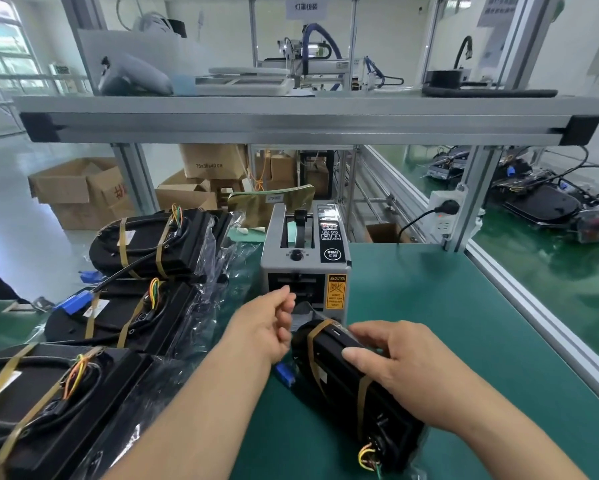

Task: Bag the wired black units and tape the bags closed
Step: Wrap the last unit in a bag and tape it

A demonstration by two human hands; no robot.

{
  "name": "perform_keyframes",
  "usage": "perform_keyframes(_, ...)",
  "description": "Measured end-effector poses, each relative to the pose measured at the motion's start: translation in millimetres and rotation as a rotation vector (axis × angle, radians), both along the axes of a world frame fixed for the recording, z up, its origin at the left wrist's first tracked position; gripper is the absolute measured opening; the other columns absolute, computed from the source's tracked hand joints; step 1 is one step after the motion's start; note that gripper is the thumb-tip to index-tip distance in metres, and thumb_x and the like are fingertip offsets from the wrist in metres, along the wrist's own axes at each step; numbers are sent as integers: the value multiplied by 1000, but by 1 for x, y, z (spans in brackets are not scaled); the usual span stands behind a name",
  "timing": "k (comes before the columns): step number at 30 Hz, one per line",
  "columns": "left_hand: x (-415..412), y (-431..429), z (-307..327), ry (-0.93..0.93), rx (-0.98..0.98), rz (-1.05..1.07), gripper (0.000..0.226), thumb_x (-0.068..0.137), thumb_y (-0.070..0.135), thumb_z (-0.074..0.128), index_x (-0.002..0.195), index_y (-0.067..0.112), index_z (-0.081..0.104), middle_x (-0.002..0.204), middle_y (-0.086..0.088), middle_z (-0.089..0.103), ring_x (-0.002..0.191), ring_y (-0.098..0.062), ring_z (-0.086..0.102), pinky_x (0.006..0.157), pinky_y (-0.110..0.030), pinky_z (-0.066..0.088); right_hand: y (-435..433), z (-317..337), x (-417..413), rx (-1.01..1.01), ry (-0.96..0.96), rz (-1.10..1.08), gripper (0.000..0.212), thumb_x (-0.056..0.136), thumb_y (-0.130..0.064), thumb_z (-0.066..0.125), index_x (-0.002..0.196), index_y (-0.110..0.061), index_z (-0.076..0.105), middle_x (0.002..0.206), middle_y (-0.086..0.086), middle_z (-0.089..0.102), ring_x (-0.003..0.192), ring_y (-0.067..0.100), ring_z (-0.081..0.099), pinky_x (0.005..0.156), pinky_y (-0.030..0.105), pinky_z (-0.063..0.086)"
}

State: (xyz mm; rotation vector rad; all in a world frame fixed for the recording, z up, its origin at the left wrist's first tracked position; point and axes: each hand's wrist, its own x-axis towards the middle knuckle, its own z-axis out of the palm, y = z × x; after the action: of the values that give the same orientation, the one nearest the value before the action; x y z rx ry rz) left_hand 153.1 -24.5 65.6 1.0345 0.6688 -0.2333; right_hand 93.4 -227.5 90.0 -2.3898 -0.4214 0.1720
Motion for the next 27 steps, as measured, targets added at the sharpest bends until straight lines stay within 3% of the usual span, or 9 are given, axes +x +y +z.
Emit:
perform_keyframes(7,6,-9,3,23,50,36,20,92,27,67,75,18,64,49,12,55,32,2,43,41,-15,27,-1,1,-1,25,14,-29,15,92,-48,59,104,-41,65,94,-11,75,89,11,70,85,37,57)
perform_keyframes(11,11,-18,2,26,69,132,21,90,21,68,71,17,60,49,9,54,31,1,43,35,-15,28,-1,3,-2,22,26,-50,18,93,-49,58,104,-39,68,88,-9,74,82,12,70,80,38,58)
perform_keyframes(16,15,-31,1,-12,28,340,6,86,8,66,90,12,63,61,3,55,43,-5,45,31,-11,29,0,3,-3,3,17,-80,20,93,-49,57,103,-35,69,87,-7,74,80,13,69,79,37,58)
perform_keyframes(20,8,-34,2,-37,42,413,11,83,8,64,74,13,60,58,3,54,44,-8,43,37,-17,32,-1,3,-4,20,26,-97,20,93,-49,57,99,-34,70,85,-7,74,80,13,69,78,38,58)
perform_keyframes(24,-10,-26,4,-154,132,346,19,80,10,66,64,16,58,54,4,52,42,-6,42,39,-18,29,-3,2,-3,37,31,-104,24,93,-50,55,98,-32,70,87,-6,74,83,15,70,81,40,57)
perform_keyframes(27,-32,-19,13,-377,224,156,28,81,13,68,56,21,59,53,6,52,41,-5,41,46,-20,33,-2,1,-4,24,1,-96,27,97,-49,49,100,-30,69,88,-7,73,84,13,68,81,36,56)
